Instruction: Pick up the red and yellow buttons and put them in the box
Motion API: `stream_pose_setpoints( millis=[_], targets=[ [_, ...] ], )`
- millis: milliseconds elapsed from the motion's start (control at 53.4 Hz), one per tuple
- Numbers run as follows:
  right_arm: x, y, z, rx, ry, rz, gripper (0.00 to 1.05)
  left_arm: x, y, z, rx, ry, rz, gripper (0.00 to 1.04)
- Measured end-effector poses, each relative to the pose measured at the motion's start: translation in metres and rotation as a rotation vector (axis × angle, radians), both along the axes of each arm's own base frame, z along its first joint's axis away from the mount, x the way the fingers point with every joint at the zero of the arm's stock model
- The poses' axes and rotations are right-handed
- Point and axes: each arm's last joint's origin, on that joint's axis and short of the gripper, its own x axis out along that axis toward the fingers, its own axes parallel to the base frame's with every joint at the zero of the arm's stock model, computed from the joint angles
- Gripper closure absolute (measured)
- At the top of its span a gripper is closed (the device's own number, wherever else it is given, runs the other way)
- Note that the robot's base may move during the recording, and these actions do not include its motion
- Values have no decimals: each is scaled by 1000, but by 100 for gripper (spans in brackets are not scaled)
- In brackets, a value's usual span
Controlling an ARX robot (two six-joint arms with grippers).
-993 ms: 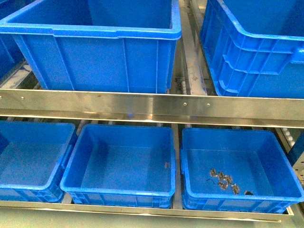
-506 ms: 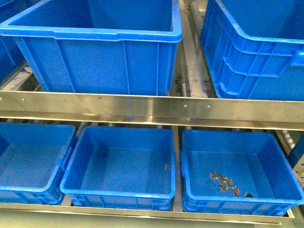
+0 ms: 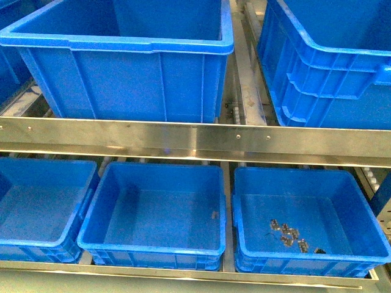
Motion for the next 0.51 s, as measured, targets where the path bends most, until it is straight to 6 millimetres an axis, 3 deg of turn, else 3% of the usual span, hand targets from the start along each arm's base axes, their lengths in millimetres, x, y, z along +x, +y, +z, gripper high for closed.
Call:
stream_pose_setpoints(
  millis=[506],
  targets=[
    [0, 0, -1, 0, 1, -5, 7, 0, 0, 0, 0, 0, -1, 8]
  ],
)
